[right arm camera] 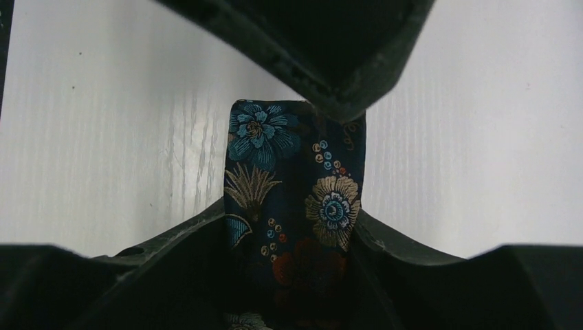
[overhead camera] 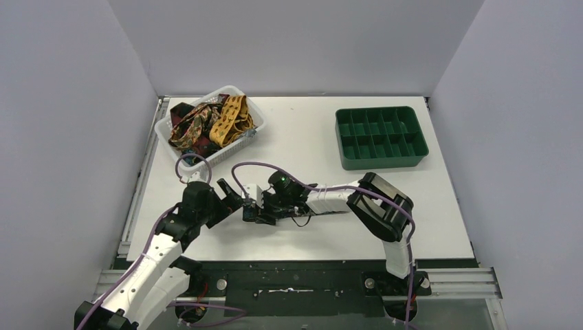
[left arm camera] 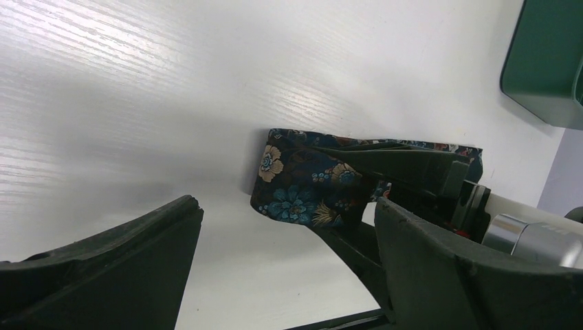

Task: Roll the ties
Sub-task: Roll the tie at the center of the board.

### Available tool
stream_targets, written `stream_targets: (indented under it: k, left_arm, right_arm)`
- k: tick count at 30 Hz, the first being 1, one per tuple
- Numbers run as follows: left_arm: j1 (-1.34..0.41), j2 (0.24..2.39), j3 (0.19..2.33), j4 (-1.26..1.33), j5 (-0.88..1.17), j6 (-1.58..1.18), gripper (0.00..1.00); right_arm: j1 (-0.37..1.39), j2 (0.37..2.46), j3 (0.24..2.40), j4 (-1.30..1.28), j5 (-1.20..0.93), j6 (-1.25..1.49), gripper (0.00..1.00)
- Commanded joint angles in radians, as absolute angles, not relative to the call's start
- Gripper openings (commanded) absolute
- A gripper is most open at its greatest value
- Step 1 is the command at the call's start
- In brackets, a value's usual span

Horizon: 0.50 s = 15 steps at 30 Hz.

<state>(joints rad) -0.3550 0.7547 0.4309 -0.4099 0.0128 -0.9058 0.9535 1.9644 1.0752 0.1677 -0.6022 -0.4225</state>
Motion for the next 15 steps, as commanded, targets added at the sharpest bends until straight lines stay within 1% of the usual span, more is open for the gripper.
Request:
stream_targets:
  k: [1,3,5,6,8,10,12,15]
  left_arm:
    - [-0.345,0.736,0.44,-0.403,0.008,-0.905,0.95]
    - [-0.344,0.728,0.439,-0.414,0.008,-0.906,0.95]
    - [-0.342,0.719,0.434,-0.419,0.008,-0.909,0.95]
    - [-0.341,0.716,0.432,-0.42,0.008,-0.911,0.95]
    - [-0.339,0.708,0.43,-0.42,0.008,-0.914,0.95]
    - [-0.338,0.704,0.428,-0.422,0.008,-0.916,0.95]
    - [-0.336,0.703,0.429,-0.422,0.008,-0.916,0.95]
    - [-0.333,0.701,0.431,-0.424,0.008,-0.914,0.95]
  right_arm:
    - [0.972,1.987,1.082,0.266,-0.576,-0.361,0.45]
    - [0.973,1.982,1.087,0.268,-0.575,-0.358,0.46]
    - [0.975,1.96,1.086,0.268,-0.575,-0.363,0.52]
    - [0.974,1.946,1.087,0.263,-0.574,-0.369,0.58]
    - [0.974,1.91,1.085,0.258,-0.568,-0.374,0.72]
    - [0.976,1.86,1.072,0.271,-0.552,-0.364,0.82]
    - [0.977,1.799,1.045,0.305,-0.53,-0.355,0.88]
    - [0.975,1.702,1.0,0.342,-0.473,-0.339,0.93]
